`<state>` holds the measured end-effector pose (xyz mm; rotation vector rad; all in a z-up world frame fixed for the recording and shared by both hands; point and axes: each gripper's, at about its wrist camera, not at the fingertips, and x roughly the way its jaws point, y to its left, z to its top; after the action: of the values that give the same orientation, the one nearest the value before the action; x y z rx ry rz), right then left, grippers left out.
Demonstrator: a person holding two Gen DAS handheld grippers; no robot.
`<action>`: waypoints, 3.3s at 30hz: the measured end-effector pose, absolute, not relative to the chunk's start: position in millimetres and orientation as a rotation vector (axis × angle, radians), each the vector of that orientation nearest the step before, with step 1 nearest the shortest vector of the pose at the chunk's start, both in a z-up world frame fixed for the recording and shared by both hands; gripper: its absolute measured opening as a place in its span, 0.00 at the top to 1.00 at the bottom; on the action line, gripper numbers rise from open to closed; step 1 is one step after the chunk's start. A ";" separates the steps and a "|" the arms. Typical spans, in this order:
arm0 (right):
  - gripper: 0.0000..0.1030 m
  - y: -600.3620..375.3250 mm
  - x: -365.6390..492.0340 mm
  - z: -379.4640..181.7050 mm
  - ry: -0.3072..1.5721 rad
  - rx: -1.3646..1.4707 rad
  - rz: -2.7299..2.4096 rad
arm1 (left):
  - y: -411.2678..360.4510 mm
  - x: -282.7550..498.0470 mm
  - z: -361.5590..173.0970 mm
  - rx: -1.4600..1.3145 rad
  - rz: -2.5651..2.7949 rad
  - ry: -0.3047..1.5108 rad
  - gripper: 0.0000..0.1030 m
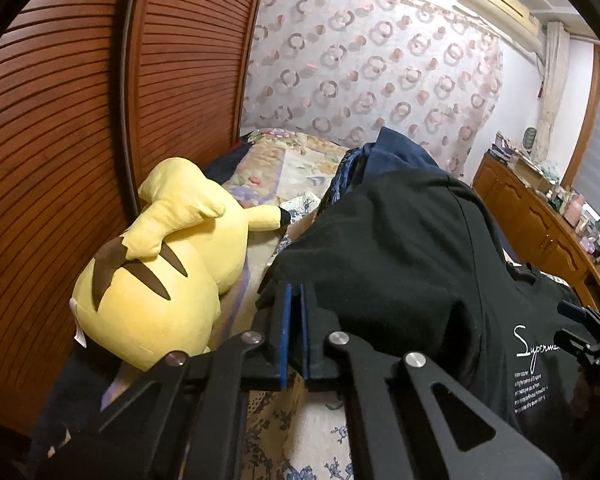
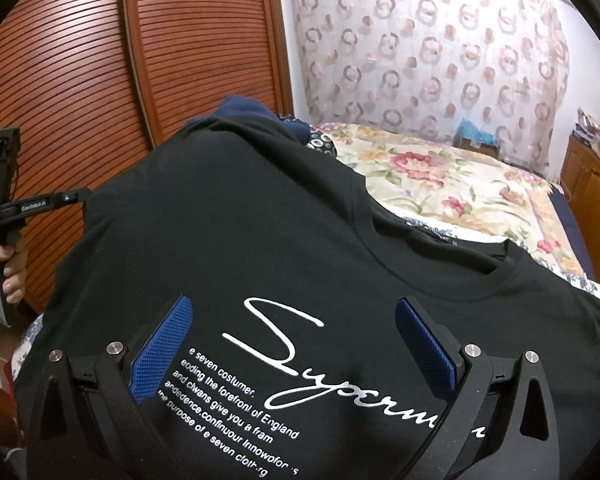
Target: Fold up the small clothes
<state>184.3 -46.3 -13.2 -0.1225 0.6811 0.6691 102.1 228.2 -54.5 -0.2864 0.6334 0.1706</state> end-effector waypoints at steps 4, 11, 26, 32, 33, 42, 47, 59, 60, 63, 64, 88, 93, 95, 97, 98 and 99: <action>0.00 -48.2 185.2 -13.7 0.682 -0.118 0.669 | 227.9 97.3 -52.4 -0.276 0.171 0.627 1.00; 0.00 -49.6 183.3 -11.3 0.661 -0.114 0.673 | 224.3 86.8 -40.3 -0.261 0.166 0.599 1.00; 0.00 -47.2 185.0 -11.3 0.663 -0.117 0.670 | 229.8 101.1 -77.6 -0.297 0.113 0.723 0.64; 0.00 -49.4 185.6 -13.1 0.664 -0.116 0.658 | 232.8 95.6 -72.8 -0.339 0.049 0.644 0.99; 0.00 -49.9 184.9 -13.4 0.664 -0.115 0.656 | 231.4 93.9 -71.5 -0.329 0.056 0.644 0.99; 0.00 -51.8 184.5 -13.9 0.663 -0.111 0.663 | 221.6 62.3 -33.2 -0.288 0.122 0.552 1.00; 0.00 -56.8 183.1 -7.4 0.644 -0.103 0.658 | 200.9 65.7 13.8 -0.232 0.057 0.469 1.00; 0.00 -102.4 184.2 12.9 0.590 -0.046 0.560 | 99.8 137.8 57.6 -0.083 -0.215 0.507 0.95; 0.00 -105.0 183.9 13.0 0.589 -0.045 0.554 | 91.1 141.3 57.4 -0.073 -0.234 0.516 0.92; 0.00 -109.8 185.0 11.9 0.594 -0.037 0.542 | 72.5 147.7 55.3 -0.049 -0.305 0.537 0.77; 0.00 -111.8 185.6 11.2 0.596 -0.034 0.541 | 68.3 144.7 57.3 -0.049 -0.314 0.537 0.72; 0.45 12.2 211.8 -0.7 0.685 -0.155 0.953 | 146.2 134.6 10.1 -0.119 -0.069 0.600 0.48; 0.49 37.7 210.0 -15.0 0.707 -0.264 0.975 | 153.5 135.0 4.6 -0.125 -0.058 0.608 0.48; 0.75 41.5 209.1 -18.1 0.708 -0.310 0.970 | 153.8 135.0 3.8 -0.125 -0.060 0.608 0.48; 0.90 41.4 210.5 -19.1 0.696 -0.340 0.962 | 154.1 135.7 3.1 -0.125 -0.060 0.608 0.48; 0.93 38.5 213.2 -16.2 0.690 -0.331 0.963 | 153.9 136.2 2.1 -0.126 -0.062 0.609 0.48; 0.95 33.6 215.8 -14.0 0.679 -0.317 0.959 | 153.6 136.6 1.1 -0.126 -0.064 0.609 0.48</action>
<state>215.8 33.6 -14.0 -0.3171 0.6792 0.9587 136.6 153.6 1.1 -0.1260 0.6086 -0.0640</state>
